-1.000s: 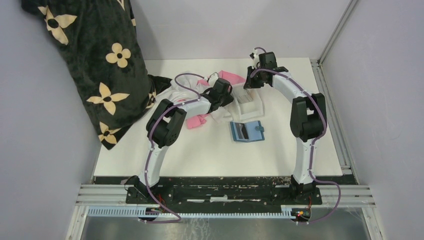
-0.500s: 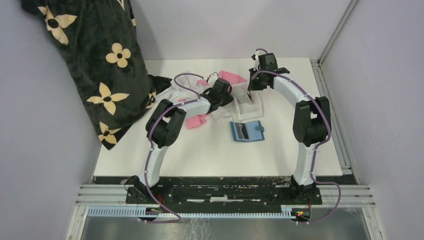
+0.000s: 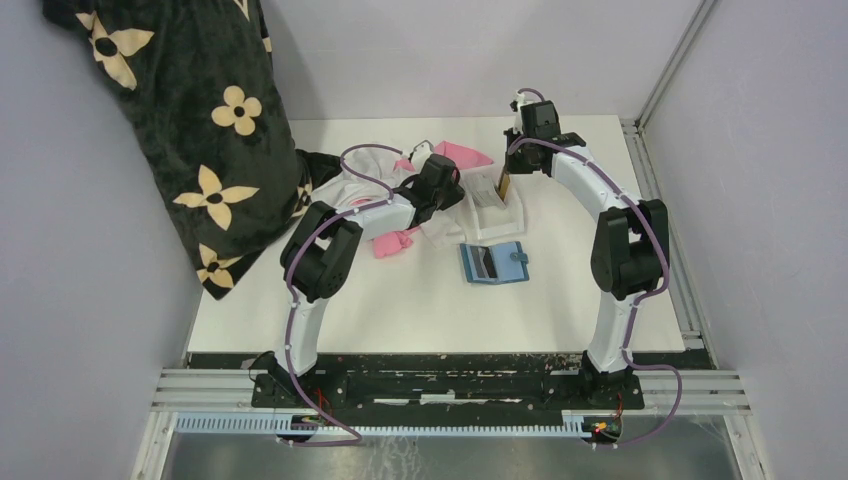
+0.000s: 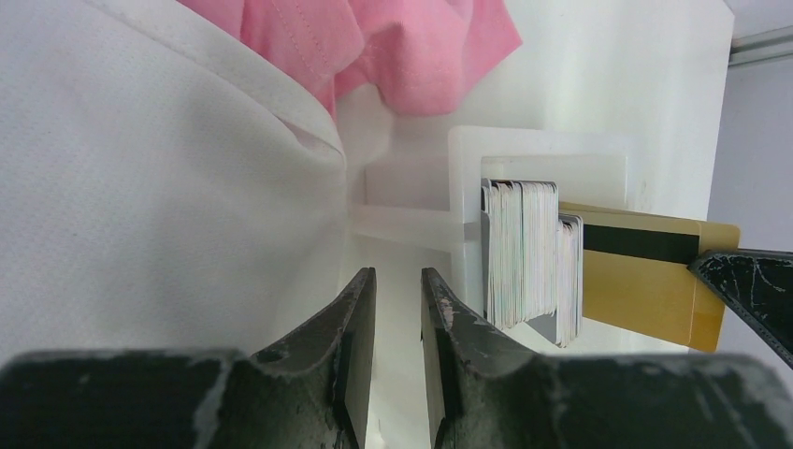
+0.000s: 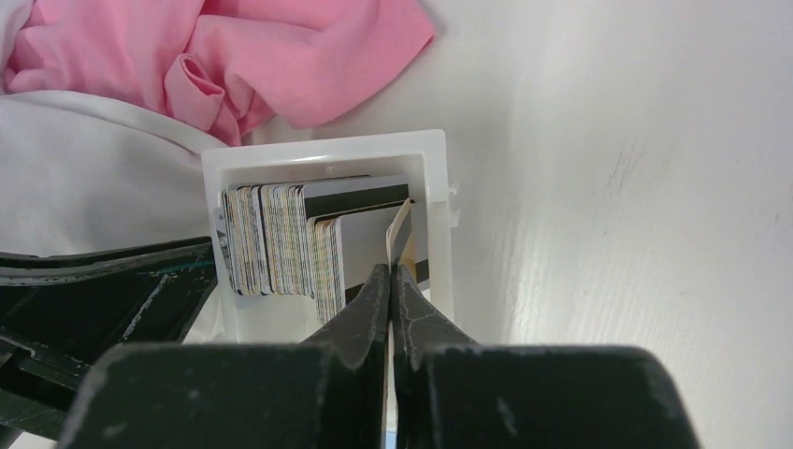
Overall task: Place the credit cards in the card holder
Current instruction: Pick up the credit card from the storage box.
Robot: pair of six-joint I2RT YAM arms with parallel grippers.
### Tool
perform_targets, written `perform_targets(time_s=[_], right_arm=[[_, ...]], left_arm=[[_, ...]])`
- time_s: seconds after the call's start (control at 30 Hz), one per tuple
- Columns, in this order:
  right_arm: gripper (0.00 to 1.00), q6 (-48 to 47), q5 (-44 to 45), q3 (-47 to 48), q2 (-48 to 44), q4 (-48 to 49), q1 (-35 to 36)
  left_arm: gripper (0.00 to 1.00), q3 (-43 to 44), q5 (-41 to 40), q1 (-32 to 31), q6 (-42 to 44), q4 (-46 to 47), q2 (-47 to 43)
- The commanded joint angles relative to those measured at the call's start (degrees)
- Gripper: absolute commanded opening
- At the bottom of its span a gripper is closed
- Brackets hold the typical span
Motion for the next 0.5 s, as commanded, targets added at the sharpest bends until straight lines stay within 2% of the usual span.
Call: perform_targets(time_s=[0.0,0.3,0.47], right_arm=[[0.04,0.3,-1.1,2.1,0.6,1.1,0.8],[0.12,1.4,-1.2,0.5,2.7,2.7,3.1],[0.11,1.5,-0.3,1.7,3.9,1.9,3.9]], left_arm=[[0.32,-0.2,-1.1,-0.1,2.4,2.6,-2.7],[0.32,0.0,-0.3,-0.1,2.0,3.3,-1.8],[0.32,-0.3,-0.4,-0.1,2.0,3.4,-1.9]])
